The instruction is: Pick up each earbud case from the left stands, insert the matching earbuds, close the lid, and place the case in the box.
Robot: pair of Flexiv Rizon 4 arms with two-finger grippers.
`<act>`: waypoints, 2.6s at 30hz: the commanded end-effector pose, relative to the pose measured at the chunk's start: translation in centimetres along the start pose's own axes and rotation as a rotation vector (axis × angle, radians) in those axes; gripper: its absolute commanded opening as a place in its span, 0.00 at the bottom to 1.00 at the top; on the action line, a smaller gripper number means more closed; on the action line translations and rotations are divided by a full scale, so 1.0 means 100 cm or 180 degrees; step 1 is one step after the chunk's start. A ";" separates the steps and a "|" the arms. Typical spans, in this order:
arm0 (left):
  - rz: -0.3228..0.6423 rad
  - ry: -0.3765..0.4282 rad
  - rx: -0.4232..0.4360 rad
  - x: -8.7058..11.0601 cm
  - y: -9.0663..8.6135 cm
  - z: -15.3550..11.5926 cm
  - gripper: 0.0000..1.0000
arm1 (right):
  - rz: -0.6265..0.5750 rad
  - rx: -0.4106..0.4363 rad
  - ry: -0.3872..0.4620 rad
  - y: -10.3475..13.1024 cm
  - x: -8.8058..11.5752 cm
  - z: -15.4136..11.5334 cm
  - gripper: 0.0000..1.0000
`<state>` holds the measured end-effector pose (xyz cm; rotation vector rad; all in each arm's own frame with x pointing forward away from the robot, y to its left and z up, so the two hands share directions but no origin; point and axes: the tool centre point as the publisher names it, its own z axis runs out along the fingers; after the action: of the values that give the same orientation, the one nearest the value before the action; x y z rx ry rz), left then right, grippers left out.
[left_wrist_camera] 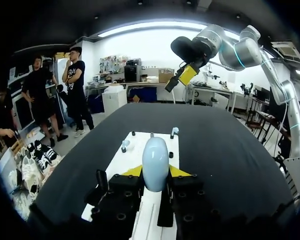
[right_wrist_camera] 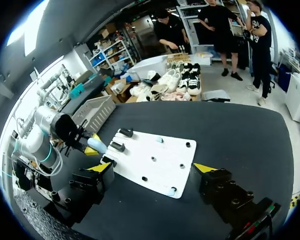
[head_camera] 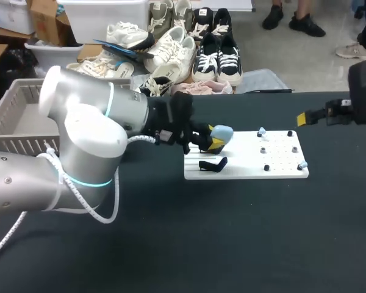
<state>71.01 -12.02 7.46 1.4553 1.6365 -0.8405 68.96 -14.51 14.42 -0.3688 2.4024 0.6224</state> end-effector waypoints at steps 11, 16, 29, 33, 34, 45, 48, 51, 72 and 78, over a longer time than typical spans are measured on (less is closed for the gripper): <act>0.0216 0.0076 0.0068 -0.031 0.006 0.027 0.00 | -0.0270 -0.0501 0.0230 0.033 -0.007 0.054 1.00; 0.0244 0.0092 0.0050 -0.035 0.011 0.031 0.00 | -0.0289 -0.0609 0.0279 0.041 -0.002 0.065 1.00; 0.0271 0.0055 0.0052 -0.047 0.010 0.034 0.00 | -0.0323 -0.0710 0.0289 0.048 -0.004 0.078 1.00; 0.0267 0.0026 0.0078 -0.048 0.006 0.034 0.00 | -0.0333 -0.0709 0.0288 0.046 -0.006 0.079 1.00; 0.0266 0.0021 0.0083 -0.048 0.005 0.033 0.00 | -0.0332 -0.0705 0.0286 0.045 -0.006 0.079 1.00; 0.0306 0.0017 0.0131 -0.046 -0.004 0.032 0.00 | -0.0334 -0.0675 0.0246 0.042 -0.009 0.075 1.00; 0.0312 0.0017 0.0147 -0.045 -0.006 0.033 0.00 | -0.0336 -0.0664 0.0236 0.042 -0.010 0.073 1.00; 0.0312 0.0020 0.0160 -0.044 -0.008 0.033 0.00 | -0.0351 -0.0653 0.0224 0.043 -0.013 0.070 1.00; 0.0307 -0.0754 0.0110 -0.056 -0.023 0.007 0.00 | -0.0229 -0.0109 0.0160 0.025 -0.002 0.004 1.00; 0.0277 -0.0994 0.0118 -0.066 -0.028 0.006 0.00 | -0.0190 -0.0060 0.0230 0.020 0.004 -0.003 1.00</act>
<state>69.16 -16.20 13.05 1.3984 1.3632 -0.9806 68.42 -12.61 14.43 -0.4980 2.4324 0.6770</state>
